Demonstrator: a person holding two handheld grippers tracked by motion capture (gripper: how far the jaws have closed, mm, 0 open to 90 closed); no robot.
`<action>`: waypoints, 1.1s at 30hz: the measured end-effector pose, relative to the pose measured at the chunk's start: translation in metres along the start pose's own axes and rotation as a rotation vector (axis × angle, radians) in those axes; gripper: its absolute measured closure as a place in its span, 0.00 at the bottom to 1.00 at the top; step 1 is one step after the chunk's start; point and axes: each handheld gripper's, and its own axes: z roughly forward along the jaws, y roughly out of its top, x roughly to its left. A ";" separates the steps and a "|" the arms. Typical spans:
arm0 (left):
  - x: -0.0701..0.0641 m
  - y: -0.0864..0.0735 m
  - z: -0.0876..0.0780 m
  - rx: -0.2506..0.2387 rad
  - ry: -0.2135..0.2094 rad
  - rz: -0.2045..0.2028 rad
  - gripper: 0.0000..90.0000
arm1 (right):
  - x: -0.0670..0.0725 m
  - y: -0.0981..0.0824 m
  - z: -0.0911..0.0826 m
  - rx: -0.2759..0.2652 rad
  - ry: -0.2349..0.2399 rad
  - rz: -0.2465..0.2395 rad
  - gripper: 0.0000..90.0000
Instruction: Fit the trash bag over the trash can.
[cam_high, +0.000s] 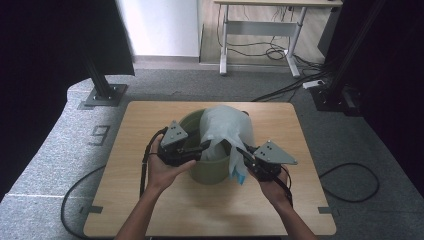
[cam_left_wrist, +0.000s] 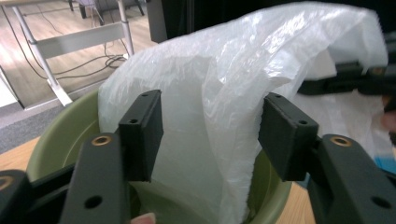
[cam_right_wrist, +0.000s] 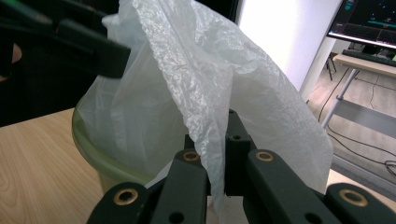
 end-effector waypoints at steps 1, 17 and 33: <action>-0.003 0.004 0.002 0.006 0.012 0.017 0.55 | 0.000 -0.002 0.001 0.009 -0.001 0.000 0.97; 0.003 -0.005 0.006 0.021 -0.043 -0.032 0.99 | 0.002 -0.009 -0.006 -0.012 0.031 0.010 0.95; 0.035 -0.044 -0.023 0.029 0.042 -0.100 1.00 | -0.016 -0.023 -0.058 -0.001 0.073 0.173 0.38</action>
